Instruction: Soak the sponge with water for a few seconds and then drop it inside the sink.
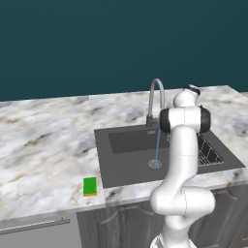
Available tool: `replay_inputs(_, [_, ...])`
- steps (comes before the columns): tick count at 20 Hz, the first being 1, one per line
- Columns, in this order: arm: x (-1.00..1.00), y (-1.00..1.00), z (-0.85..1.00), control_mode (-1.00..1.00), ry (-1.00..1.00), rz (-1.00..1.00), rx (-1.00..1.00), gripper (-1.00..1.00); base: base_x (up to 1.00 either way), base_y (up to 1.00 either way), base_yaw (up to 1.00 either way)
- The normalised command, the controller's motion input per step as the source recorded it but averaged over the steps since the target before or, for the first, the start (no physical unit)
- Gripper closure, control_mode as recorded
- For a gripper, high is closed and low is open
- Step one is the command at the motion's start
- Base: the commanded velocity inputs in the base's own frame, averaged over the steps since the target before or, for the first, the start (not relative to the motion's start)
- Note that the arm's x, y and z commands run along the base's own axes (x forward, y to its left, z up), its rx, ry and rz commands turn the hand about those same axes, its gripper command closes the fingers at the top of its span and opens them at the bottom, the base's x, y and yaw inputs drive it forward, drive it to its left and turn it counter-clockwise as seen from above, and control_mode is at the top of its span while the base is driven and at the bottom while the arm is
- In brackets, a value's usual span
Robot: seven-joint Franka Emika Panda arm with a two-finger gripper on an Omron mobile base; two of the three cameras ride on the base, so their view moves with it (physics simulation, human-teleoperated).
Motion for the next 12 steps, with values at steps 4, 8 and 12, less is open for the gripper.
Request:
replay_inputs(4, [-0.39, -0.19, 0.20, -1.00, 0.04, -0.01, 0.05, -1.00, 0.00, 0.00, 0.00])
replay_inputs(8, [-0.55, -0.14, 0.10, -1.00, 0.07, -0.02, 0.04, -1.00, 0.00, 0.00, 0.00])
replay_inputs(12, [-0.60, -0.10, 0.01, -1.00, 0.10, -0.05, 0.03, -1.00, 0.00, 0.00, 0.00])
